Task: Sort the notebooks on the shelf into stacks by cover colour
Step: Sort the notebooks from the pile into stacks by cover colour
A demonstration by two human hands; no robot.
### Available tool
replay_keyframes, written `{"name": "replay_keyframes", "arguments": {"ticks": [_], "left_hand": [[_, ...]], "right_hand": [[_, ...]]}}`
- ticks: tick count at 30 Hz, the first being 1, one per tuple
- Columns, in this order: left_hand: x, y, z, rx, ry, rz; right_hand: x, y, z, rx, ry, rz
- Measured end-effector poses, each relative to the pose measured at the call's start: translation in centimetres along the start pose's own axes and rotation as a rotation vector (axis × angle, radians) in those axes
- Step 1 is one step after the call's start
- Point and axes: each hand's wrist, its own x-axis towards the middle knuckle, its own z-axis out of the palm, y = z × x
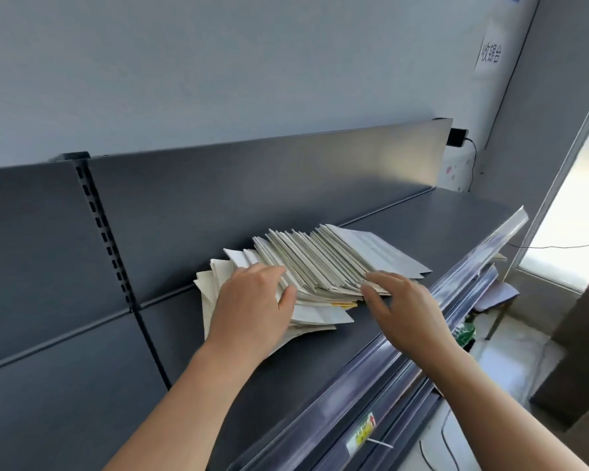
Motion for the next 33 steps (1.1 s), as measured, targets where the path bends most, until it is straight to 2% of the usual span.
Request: {"name": "replay_keyframes", "arguments": {"ticks": [7, 14, 23, 26, 30, 33], "left_hand": [[5.9, 4.4, 5.9, -0.06, 0.01, -0.01], [10.8, 8.5, 12.3, -0.026, -0.038, -0.212], [12.9, 10.2, 15.0, 0.063, -0.073, -0.538], [12.9, 10.5, 14.8, -0.022, -0.031, -0.595], [12.1, 10.9, 14.3, -0.1, 0.023, -0.637], [11.8, 11.4, 14.1, -0.175, -0.005, -0.681]], "right_hand": [[7.6, 8.7, 0.6, -0.014, -0.093, 0.046], [14.7, 16.6, 1.5, 0.003, -0.367, 0.154], [15.0, 17.8, 1.8, 0.203, -0.463, -0.222], [15.7, 18.5, 1.7, 0.294, -0.463, -0.189], [16.2, 19.3, 2.3, 0.223, -0.439, -0.159], [15.8, 18.9, 2.7, 0.26, -0.479, -0.197]]}}
